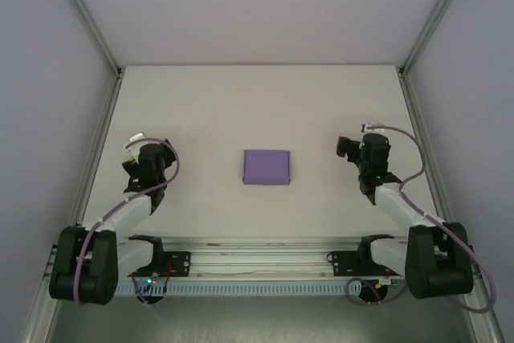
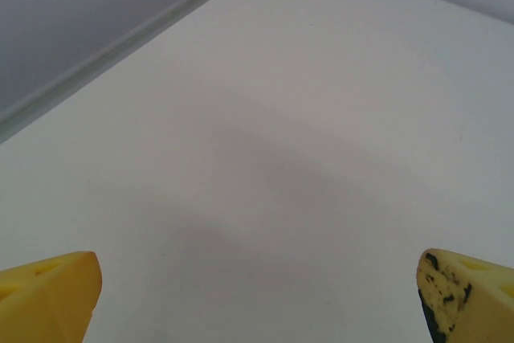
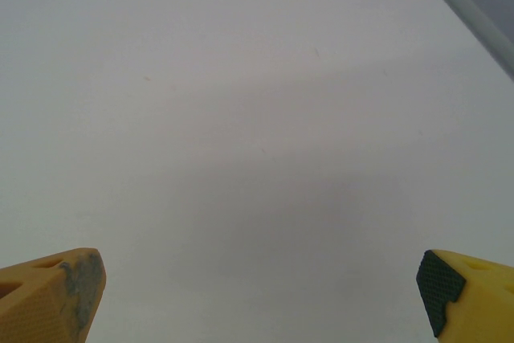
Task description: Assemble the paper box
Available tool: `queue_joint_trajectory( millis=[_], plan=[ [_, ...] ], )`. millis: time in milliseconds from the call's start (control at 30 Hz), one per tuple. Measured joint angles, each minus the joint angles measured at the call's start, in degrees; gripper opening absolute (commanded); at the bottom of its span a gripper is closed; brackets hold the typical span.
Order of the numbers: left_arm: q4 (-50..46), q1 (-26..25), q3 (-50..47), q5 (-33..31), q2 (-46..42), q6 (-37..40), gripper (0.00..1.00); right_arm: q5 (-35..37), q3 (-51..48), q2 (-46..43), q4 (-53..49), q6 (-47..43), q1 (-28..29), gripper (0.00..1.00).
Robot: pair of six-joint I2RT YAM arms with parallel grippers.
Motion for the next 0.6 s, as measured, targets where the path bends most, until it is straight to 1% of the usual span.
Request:
queue_joint_trajectory(
  millis=[100,167,233,300,333,367,400,467,533,600],
  plan=[
    [8.72,0.33,0.22,1.46,3.82,5.11,1.00,-0.59,-3.89,3.74,10.23,0.04,-0.79,1.00],
    [13.25,0.63,0.37,3.69,5.20,8.28,1.00,-1.36,-5.77,6.93,17.25,-0.02,-0.83,1.00],
    [17.92,1.01,0.24,5.60,6.19,10.95,1.00,-2.16,-7.30,11.30,24.35,-0.02,-0.81,1.00],
    [20.63,1.86,-0.09,7.91,6.05,12.44,1.00,-2.10,-7.89,16.94,30.84,0.15,-0.94,1.00],
    [22.27,2.32,-0.68,8.79,5.81,12.81,1.00,-1.92,-7.48,19.28,31.87,0.39,-1.14,1.00],
    [23.19,2.78,-1.33,9.40,5.33,12.96,1.00,-1.95,-6.38,20.39,30.21,0.72,-1.49,1.00],
    [24.37,2.99,-2.25,9.75,4.98,13.40,1.00,-2.43,-5.11,20.90,28.98,1.38,-2.29,1.00],
    [28.74,3.28,-4.70,10.10,5.95,13.81,1.00,-2.54,-3.13,21.07,29.81,2.80,-4.31,1.00],
    [33.62,3.26,-7.32,10.25,9.11,13.79,1.00,-2.43,-1.77,20.76,29.75,3.63,-5.42,1.00],
    [38.56,3.32,-8.79,10.03,14.51,13.79,1.00,-2.43,-1.49,20.70,30.69,4.11,-5.64,1.00]
  ],
)
